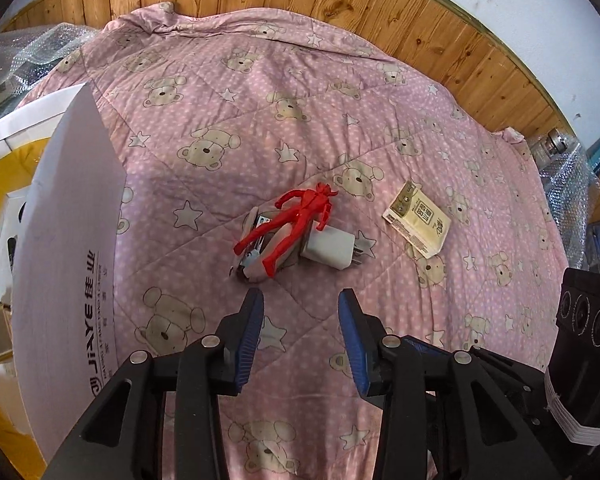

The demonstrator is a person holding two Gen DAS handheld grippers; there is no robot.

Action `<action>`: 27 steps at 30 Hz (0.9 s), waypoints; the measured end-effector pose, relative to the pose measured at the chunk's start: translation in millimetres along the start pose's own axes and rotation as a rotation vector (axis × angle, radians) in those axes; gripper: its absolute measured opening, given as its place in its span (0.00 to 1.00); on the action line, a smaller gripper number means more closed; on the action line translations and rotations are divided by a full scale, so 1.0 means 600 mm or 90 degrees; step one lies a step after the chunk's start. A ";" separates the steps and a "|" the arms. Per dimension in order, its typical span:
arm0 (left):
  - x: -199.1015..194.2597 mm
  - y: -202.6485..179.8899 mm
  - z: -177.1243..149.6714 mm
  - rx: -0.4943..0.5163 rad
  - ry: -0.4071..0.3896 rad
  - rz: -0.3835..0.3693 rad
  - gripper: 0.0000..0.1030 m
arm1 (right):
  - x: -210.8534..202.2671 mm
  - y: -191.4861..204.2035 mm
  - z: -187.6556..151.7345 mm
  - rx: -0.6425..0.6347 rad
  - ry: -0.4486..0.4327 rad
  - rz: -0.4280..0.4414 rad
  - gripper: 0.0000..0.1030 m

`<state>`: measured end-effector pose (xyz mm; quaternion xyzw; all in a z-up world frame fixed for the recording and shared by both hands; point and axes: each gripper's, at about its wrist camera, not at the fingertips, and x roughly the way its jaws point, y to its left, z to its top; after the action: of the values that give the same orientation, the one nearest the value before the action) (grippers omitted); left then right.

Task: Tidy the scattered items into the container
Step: 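Grasp the white charger with the right tool while the left tool grasps the red figure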

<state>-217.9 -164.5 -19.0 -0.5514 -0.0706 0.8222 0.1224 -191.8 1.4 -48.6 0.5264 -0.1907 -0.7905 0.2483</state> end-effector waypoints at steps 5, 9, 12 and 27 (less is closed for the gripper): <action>0.036 0.008 0.024 -0.001 0.010 0.002 0.39 | 0.022 -0.022 0.030 0.001 0.005 -0.015 0.55; 0.064 0.016 0.041 0.000 0.018 0.004 0.39 | 0.039 -0.029 0.054 -0.021 0.003 -0.028 0.55; 0.079 0.022 0.053 0.000 0.018 0.008 0.39 | 0.056 -0.027 0.074 -0.065 0.003 -0.046 0.55; 0.112 0.056 0.072 -0.016 0.004 0.031 0.39 | 0.108 -0.032 0.108 -0.158 0.011 -0.078 0.22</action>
<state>-286.1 -177.1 -70.8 -0.5570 -0.0670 0.8222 0.0958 -276.4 -19.3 -82.9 0.5091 -0.0568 -0.8171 0.2646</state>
